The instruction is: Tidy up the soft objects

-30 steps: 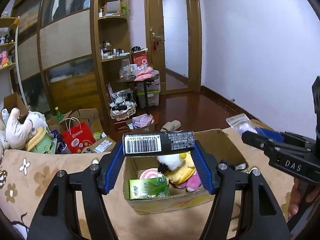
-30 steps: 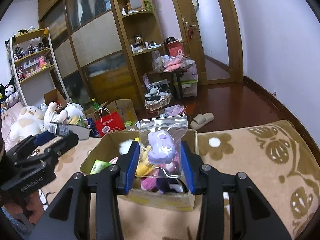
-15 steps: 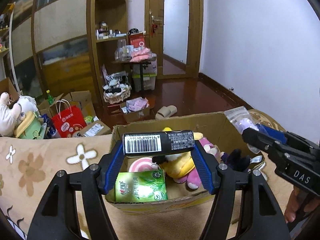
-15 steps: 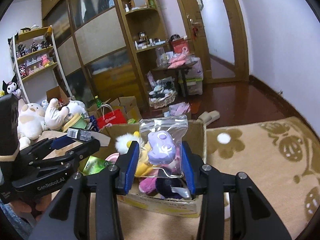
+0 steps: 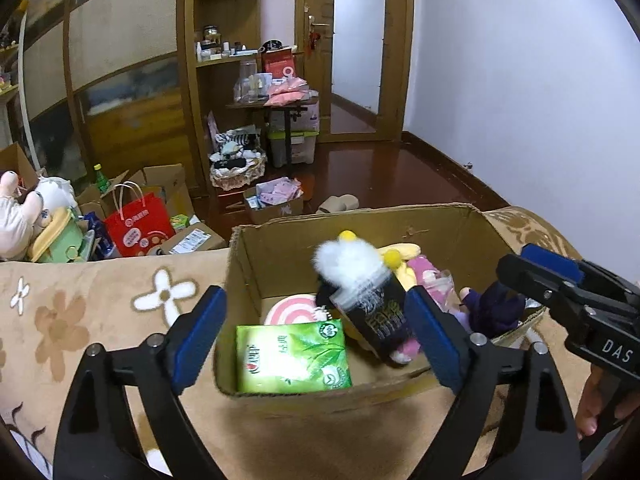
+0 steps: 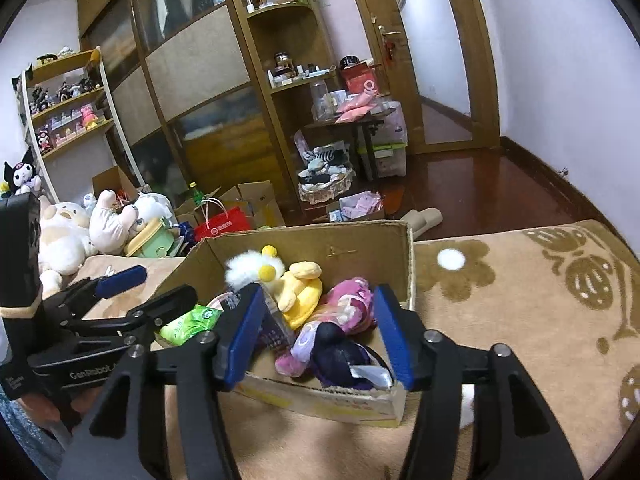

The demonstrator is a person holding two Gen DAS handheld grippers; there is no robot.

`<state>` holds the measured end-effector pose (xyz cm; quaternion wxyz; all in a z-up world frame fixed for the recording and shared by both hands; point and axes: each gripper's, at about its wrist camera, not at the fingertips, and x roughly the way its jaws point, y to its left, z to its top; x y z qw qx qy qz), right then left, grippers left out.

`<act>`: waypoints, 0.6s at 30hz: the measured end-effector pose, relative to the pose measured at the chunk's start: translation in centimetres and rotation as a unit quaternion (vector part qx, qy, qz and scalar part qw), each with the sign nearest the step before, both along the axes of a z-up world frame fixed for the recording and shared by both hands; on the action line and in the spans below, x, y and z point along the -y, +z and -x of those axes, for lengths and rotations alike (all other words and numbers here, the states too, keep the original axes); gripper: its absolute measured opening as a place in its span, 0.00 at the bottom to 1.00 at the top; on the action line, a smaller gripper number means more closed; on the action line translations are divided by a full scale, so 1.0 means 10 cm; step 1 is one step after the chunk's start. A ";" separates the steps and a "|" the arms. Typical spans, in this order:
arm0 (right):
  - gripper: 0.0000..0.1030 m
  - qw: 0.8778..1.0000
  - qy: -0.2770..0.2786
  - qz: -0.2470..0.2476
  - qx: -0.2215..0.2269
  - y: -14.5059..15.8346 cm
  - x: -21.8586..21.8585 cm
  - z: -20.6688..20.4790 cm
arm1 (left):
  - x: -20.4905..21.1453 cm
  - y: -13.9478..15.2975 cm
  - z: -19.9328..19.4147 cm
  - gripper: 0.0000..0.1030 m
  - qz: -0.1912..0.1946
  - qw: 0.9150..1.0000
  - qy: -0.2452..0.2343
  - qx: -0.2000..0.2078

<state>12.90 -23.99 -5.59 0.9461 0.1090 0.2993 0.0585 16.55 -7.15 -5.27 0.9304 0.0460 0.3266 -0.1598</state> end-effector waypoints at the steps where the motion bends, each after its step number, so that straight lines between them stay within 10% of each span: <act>1: 0.71 1.000 -0.003 0.005 0.001 0.02 0.00 0.03 | -0.01 0.02 0.03 0.89 -0.002 1.000 0.003 0.001; 18: 1.00 0.997 -0.032 0.044 0.049 0.56 -0.04 0.73 | -0.48 0.51 0.85 0.96 0.016 0.998 0.057 0.035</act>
